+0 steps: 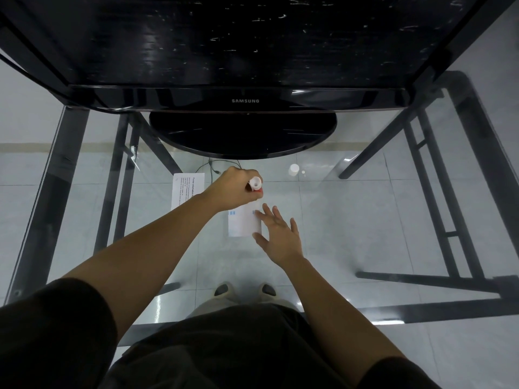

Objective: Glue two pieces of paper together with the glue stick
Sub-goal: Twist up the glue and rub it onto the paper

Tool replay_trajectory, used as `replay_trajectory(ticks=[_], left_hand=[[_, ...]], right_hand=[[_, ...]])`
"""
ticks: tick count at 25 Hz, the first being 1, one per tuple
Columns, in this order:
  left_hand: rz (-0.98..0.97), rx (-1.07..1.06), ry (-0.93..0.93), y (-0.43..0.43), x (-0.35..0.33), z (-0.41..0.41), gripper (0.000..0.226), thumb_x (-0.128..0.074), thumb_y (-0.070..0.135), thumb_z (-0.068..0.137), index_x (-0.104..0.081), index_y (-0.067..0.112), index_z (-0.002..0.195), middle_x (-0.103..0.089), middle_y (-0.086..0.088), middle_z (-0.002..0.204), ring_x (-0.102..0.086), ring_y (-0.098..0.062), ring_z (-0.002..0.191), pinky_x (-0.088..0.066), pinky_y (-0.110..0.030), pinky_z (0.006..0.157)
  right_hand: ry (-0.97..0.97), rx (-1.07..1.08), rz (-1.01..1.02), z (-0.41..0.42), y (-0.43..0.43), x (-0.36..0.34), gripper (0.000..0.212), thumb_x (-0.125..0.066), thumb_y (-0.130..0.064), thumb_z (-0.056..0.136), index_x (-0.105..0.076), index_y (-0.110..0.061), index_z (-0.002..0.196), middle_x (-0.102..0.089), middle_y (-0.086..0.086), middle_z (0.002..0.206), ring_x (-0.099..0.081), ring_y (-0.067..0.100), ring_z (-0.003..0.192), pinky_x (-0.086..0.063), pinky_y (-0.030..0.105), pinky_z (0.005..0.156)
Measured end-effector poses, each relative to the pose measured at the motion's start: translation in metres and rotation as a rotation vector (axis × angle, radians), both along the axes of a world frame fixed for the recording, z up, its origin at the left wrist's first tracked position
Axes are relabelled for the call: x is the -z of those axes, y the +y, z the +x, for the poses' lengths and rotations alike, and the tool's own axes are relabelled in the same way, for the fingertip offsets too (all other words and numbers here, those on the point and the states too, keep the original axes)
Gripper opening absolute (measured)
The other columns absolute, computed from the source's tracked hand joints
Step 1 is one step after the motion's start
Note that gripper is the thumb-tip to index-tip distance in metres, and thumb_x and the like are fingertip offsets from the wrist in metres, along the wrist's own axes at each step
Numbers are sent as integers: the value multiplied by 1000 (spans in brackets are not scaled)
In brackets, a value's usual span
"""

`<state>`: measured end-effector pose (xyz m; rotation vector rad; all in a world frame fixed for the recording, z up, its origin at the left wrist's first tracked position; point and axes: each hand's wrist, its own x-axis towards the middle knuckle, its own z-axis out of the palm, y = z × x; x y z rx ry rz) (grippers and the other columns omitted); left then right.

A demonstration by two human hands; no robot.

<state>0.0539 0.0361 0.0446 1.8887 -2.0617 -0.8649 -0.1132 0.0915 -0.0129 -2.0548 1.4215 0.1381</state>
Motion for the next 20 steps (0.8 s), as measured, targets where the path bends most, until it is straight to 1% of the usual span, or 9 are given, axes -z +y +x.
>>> replay_trajectory(ticks=[2, 4, 5, 7, 10, 11, 15, 18, 20], left_hand=[[1, 22, -30, 0, 0, 0, 19, -60, 28, 85, -60, 14, 98, -63, -3, 84, -58, -20, 77, -36, -21, 62], [-61, -49, -59, -1, -4, 3, 17, -57, 27, 87, -60, 11, 93, -65, -9, 84, -59, -22, 75, -39, -24, 64], [-88, -86, -38, -1, -7, 5, 18, -58, 27, 87, -60, 10, 90, -66, -10, 83, -60, -23, 74, -42, -25, 64], [-99, -97, 66, 6, -15, 8, 19, -62, 29, 84, -63, 10, 90, -68, -7, 84, -62, -21, 75, -47, -27, 67], [-43, -86, 181, 31, -18, 15, 22, -70, 32, 78, -66, 17, 93, -70, -1, 86, -62, -13, 75, -45, -17, 67], [-5, -87, 191, 40, -16, 17, 23, -72, 33, 76, -66, 19, 94, -70, 1, 86, -62, -11, 76, -46, -17, 67], [109, -89, 183, 64, -4, 23, 26, -73, 34, 75, -66, 25, 98, -70, 3, 91, -64, -13, 81, -51, -24, 72], [126, -35, 175, 71, 2, 17, 28, -72, 34, 76, -65, 25, 101, -69, 3, 99, -61, -11, 84, -50, -21, 75], [130, 4, 161, 69, 3, 12, 27, -70, 34, 78, -65, 25, 102, -70, 3, 100, -61, -12, 84, -47, -20, 73]], right_hand=[[4, -2, 3, 0, 0, 0, 56, -40, -46, 95, -20, -32, 145, -12, -7, 158, -3, 16, 146, 4, 45, 116], [8, 2, 5, 0, 0, 0, 57, -40, -47, 94, -20, -33, 145, -12, -8, 158, -3, 16, 146, 4, 45, 117], [10, 6, 1, 0, 1, 0, 57, -40, -47, 94, -20, -33, 145, -12, -8, 158, -4, 16, 146, 4, 45, 117], [5, 10, -7, 0, 1, 0, 56, -41, -47, 94, -21, -33, 145, -13, -8, 158, -5, 16, 146, 3, 45, 117], [7, 0, -6, 0, 1, 1, 56, -40, -47, 94, -20, -33, 145, -12, -8, 158, -4, 15, 146, 2, 45, 117], [12, -9, -7, -1, 0, 1, 56, -38, -47, 95, -20, -33, 145, -11, -8, 158, -3, 15, 146, 2, 46, 117], [46, -66, -31, -5, -4, -1, 51, -35, -40, 98, -19, -34, 145, -13, -9, 158, -7, 13, 146, -5, 45, 117], [63, -69, -42, -7, -6, -4, 50, -40, -35, 97, -23, -34, 145, -17, -10, 157, -11, 12, 146, -10, 44, 117], [66, -68, -33, -7, -7, -6, 50, -41, -35, 97, -24, -34, 144, -17, -10, 157, -11, 12, 145, -10, 44, 116]])
